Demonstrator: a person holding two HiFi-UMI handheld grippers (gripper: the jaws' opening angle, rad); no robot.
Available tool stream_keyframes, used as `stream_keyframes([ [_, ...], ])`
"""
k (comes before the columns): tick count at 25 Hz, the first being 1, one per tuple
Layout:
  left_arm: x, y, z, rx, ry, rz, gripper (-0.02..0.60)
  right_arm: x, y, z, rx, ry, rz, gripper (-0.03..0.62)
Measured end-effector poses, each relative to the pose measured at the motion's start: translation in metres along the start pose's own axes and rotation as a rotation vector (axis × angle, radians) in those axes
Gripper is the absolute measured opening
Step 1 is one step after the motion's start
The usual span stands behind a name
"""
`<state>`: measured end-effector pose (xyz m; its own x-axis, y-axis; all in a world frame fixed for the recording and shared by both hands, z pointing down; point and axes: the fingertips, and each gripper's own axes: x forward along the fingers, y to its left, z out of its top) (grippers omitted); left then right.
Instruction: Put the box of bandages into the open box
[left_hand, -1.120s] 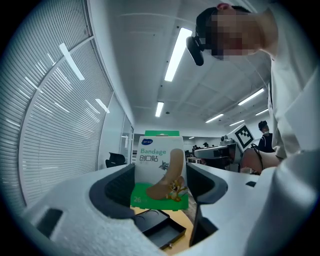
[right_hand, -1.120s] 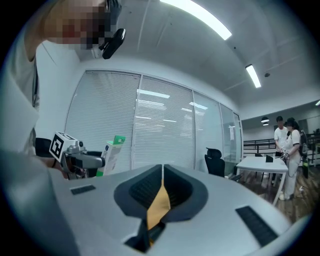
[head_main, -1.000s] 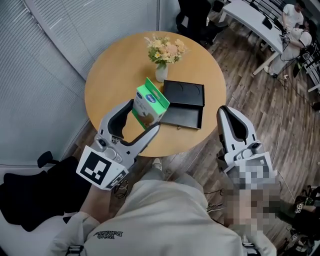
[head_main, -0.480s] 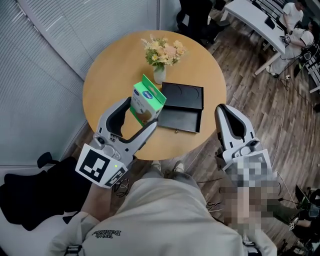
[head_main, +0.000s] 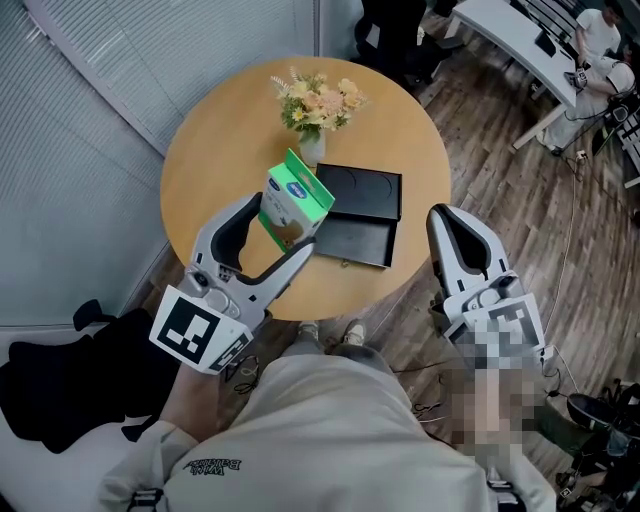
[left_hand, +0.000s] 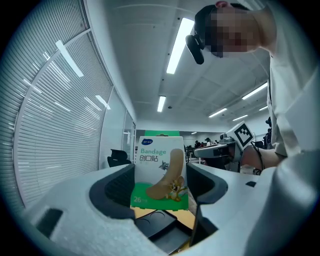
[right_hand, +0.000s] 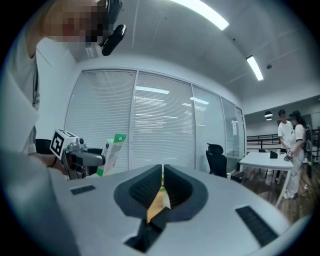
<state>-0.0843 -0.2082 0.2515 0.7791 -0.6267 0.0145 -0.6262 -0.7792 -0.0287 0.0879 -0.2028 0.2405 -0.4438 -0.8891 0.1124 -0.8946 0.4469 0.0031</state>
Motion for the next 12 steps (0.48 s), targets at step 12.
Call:
stream_keyframes([
  [12, 0.040, -0.008, -0.027, 0.077, 0.150, -0.091, 0.341, -0.002, -0.014, -0.007, -0.088, 0.024, 0.045, 0.035],
])
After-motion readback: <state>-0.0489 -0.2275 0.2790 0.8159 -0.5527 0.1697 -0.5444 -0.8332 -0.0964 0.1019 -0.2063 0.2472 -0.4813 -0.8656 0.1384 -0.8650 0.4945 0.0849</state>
